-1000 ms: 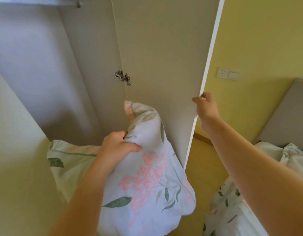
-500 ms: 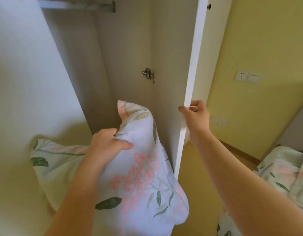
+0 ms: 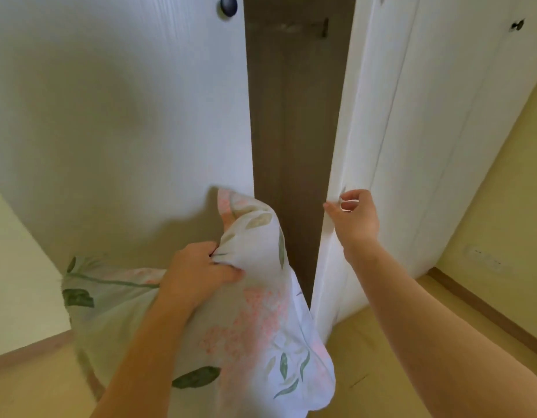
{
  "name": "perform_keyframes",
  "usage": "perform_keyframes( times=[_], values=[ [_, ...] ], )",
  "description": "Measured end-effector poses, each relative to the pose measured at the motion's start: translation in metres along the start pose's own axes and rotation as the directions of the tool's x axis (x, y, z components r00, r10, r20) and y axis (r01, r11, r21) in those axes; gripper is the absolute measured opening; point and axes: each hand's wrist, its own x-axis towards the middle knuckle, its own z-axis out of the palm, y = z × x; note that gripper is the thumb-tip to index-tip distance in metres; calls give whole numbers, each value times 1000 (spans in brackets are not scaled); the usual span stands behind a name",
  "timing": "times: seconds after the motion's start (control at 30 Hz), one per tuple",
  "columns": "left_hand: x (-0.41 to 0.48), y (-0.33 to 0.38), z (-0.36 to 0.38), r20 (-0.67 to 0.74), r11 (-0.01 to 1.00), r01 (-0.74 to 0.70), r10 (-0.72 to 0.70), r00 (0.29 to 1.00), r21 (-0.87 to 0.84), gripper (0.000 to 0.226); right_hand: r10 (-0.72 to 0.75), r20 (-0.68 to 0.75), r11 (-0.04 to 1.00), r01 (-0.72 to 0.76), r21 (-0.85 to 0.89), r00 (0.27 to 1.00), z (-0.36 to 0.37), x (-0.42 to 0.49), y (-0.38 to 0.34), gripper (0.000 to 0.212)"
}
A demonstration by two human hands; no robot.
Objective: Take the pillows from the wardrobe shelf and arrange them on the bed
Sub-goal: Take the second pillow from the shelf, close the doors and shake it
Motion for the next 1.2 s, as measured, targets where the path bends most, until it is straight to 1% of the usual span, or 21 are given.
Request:
perform_keyframes(
  times=[0.13, 0.27, 0.43, 0.6, 0.7, 0.8, 0.93, 1.2],
  values=[
    [-1, -6, -19, -69, 1000, 27, -26, 997, 13, 47, -46, 136, 997, 53, -53, 990, 36, 8, 0, 11],
    [1, -8, -32, -133, 998, 64, -60, 989, 29, 58, -59, 315, 995, 82, -61, 947, 66, 23, -7, 3],
    [11, -8, -38, -210, 993, 111, -100, 973, 43, 52, -94, 454, 981, 161, -112, 886, 81, 40, -14, 13],
    [21, -8, -35, -267, 990, 142, -131, 955, 23, 46, -76, 570, 985, 150, -85, 818, 91, 52, -14, 22],
    [27, -10, -33, -299, 989, 148, -138, 944, 10, 43, -60, 606, 987, 139, -84, 793, 101, 56, -12, 31],
    [31, -11, -27, -322, 989, 145, -130, 938, 21, 38, -34, 609, 991, 107, -83, 793, 115, 62, -15, 33],
    [41, -13, -20, -343, 986, 138, -98, 934, 94, 19, 13, 613, 993, 60, -98, 790, 135, 70, -19, 36],
    [57, -18, -21, -334, 987, 126, -85, 939, 102, 21, 33, 598, 991, 53, -126, 801, 158, 85, -22, 36]
  ],
)
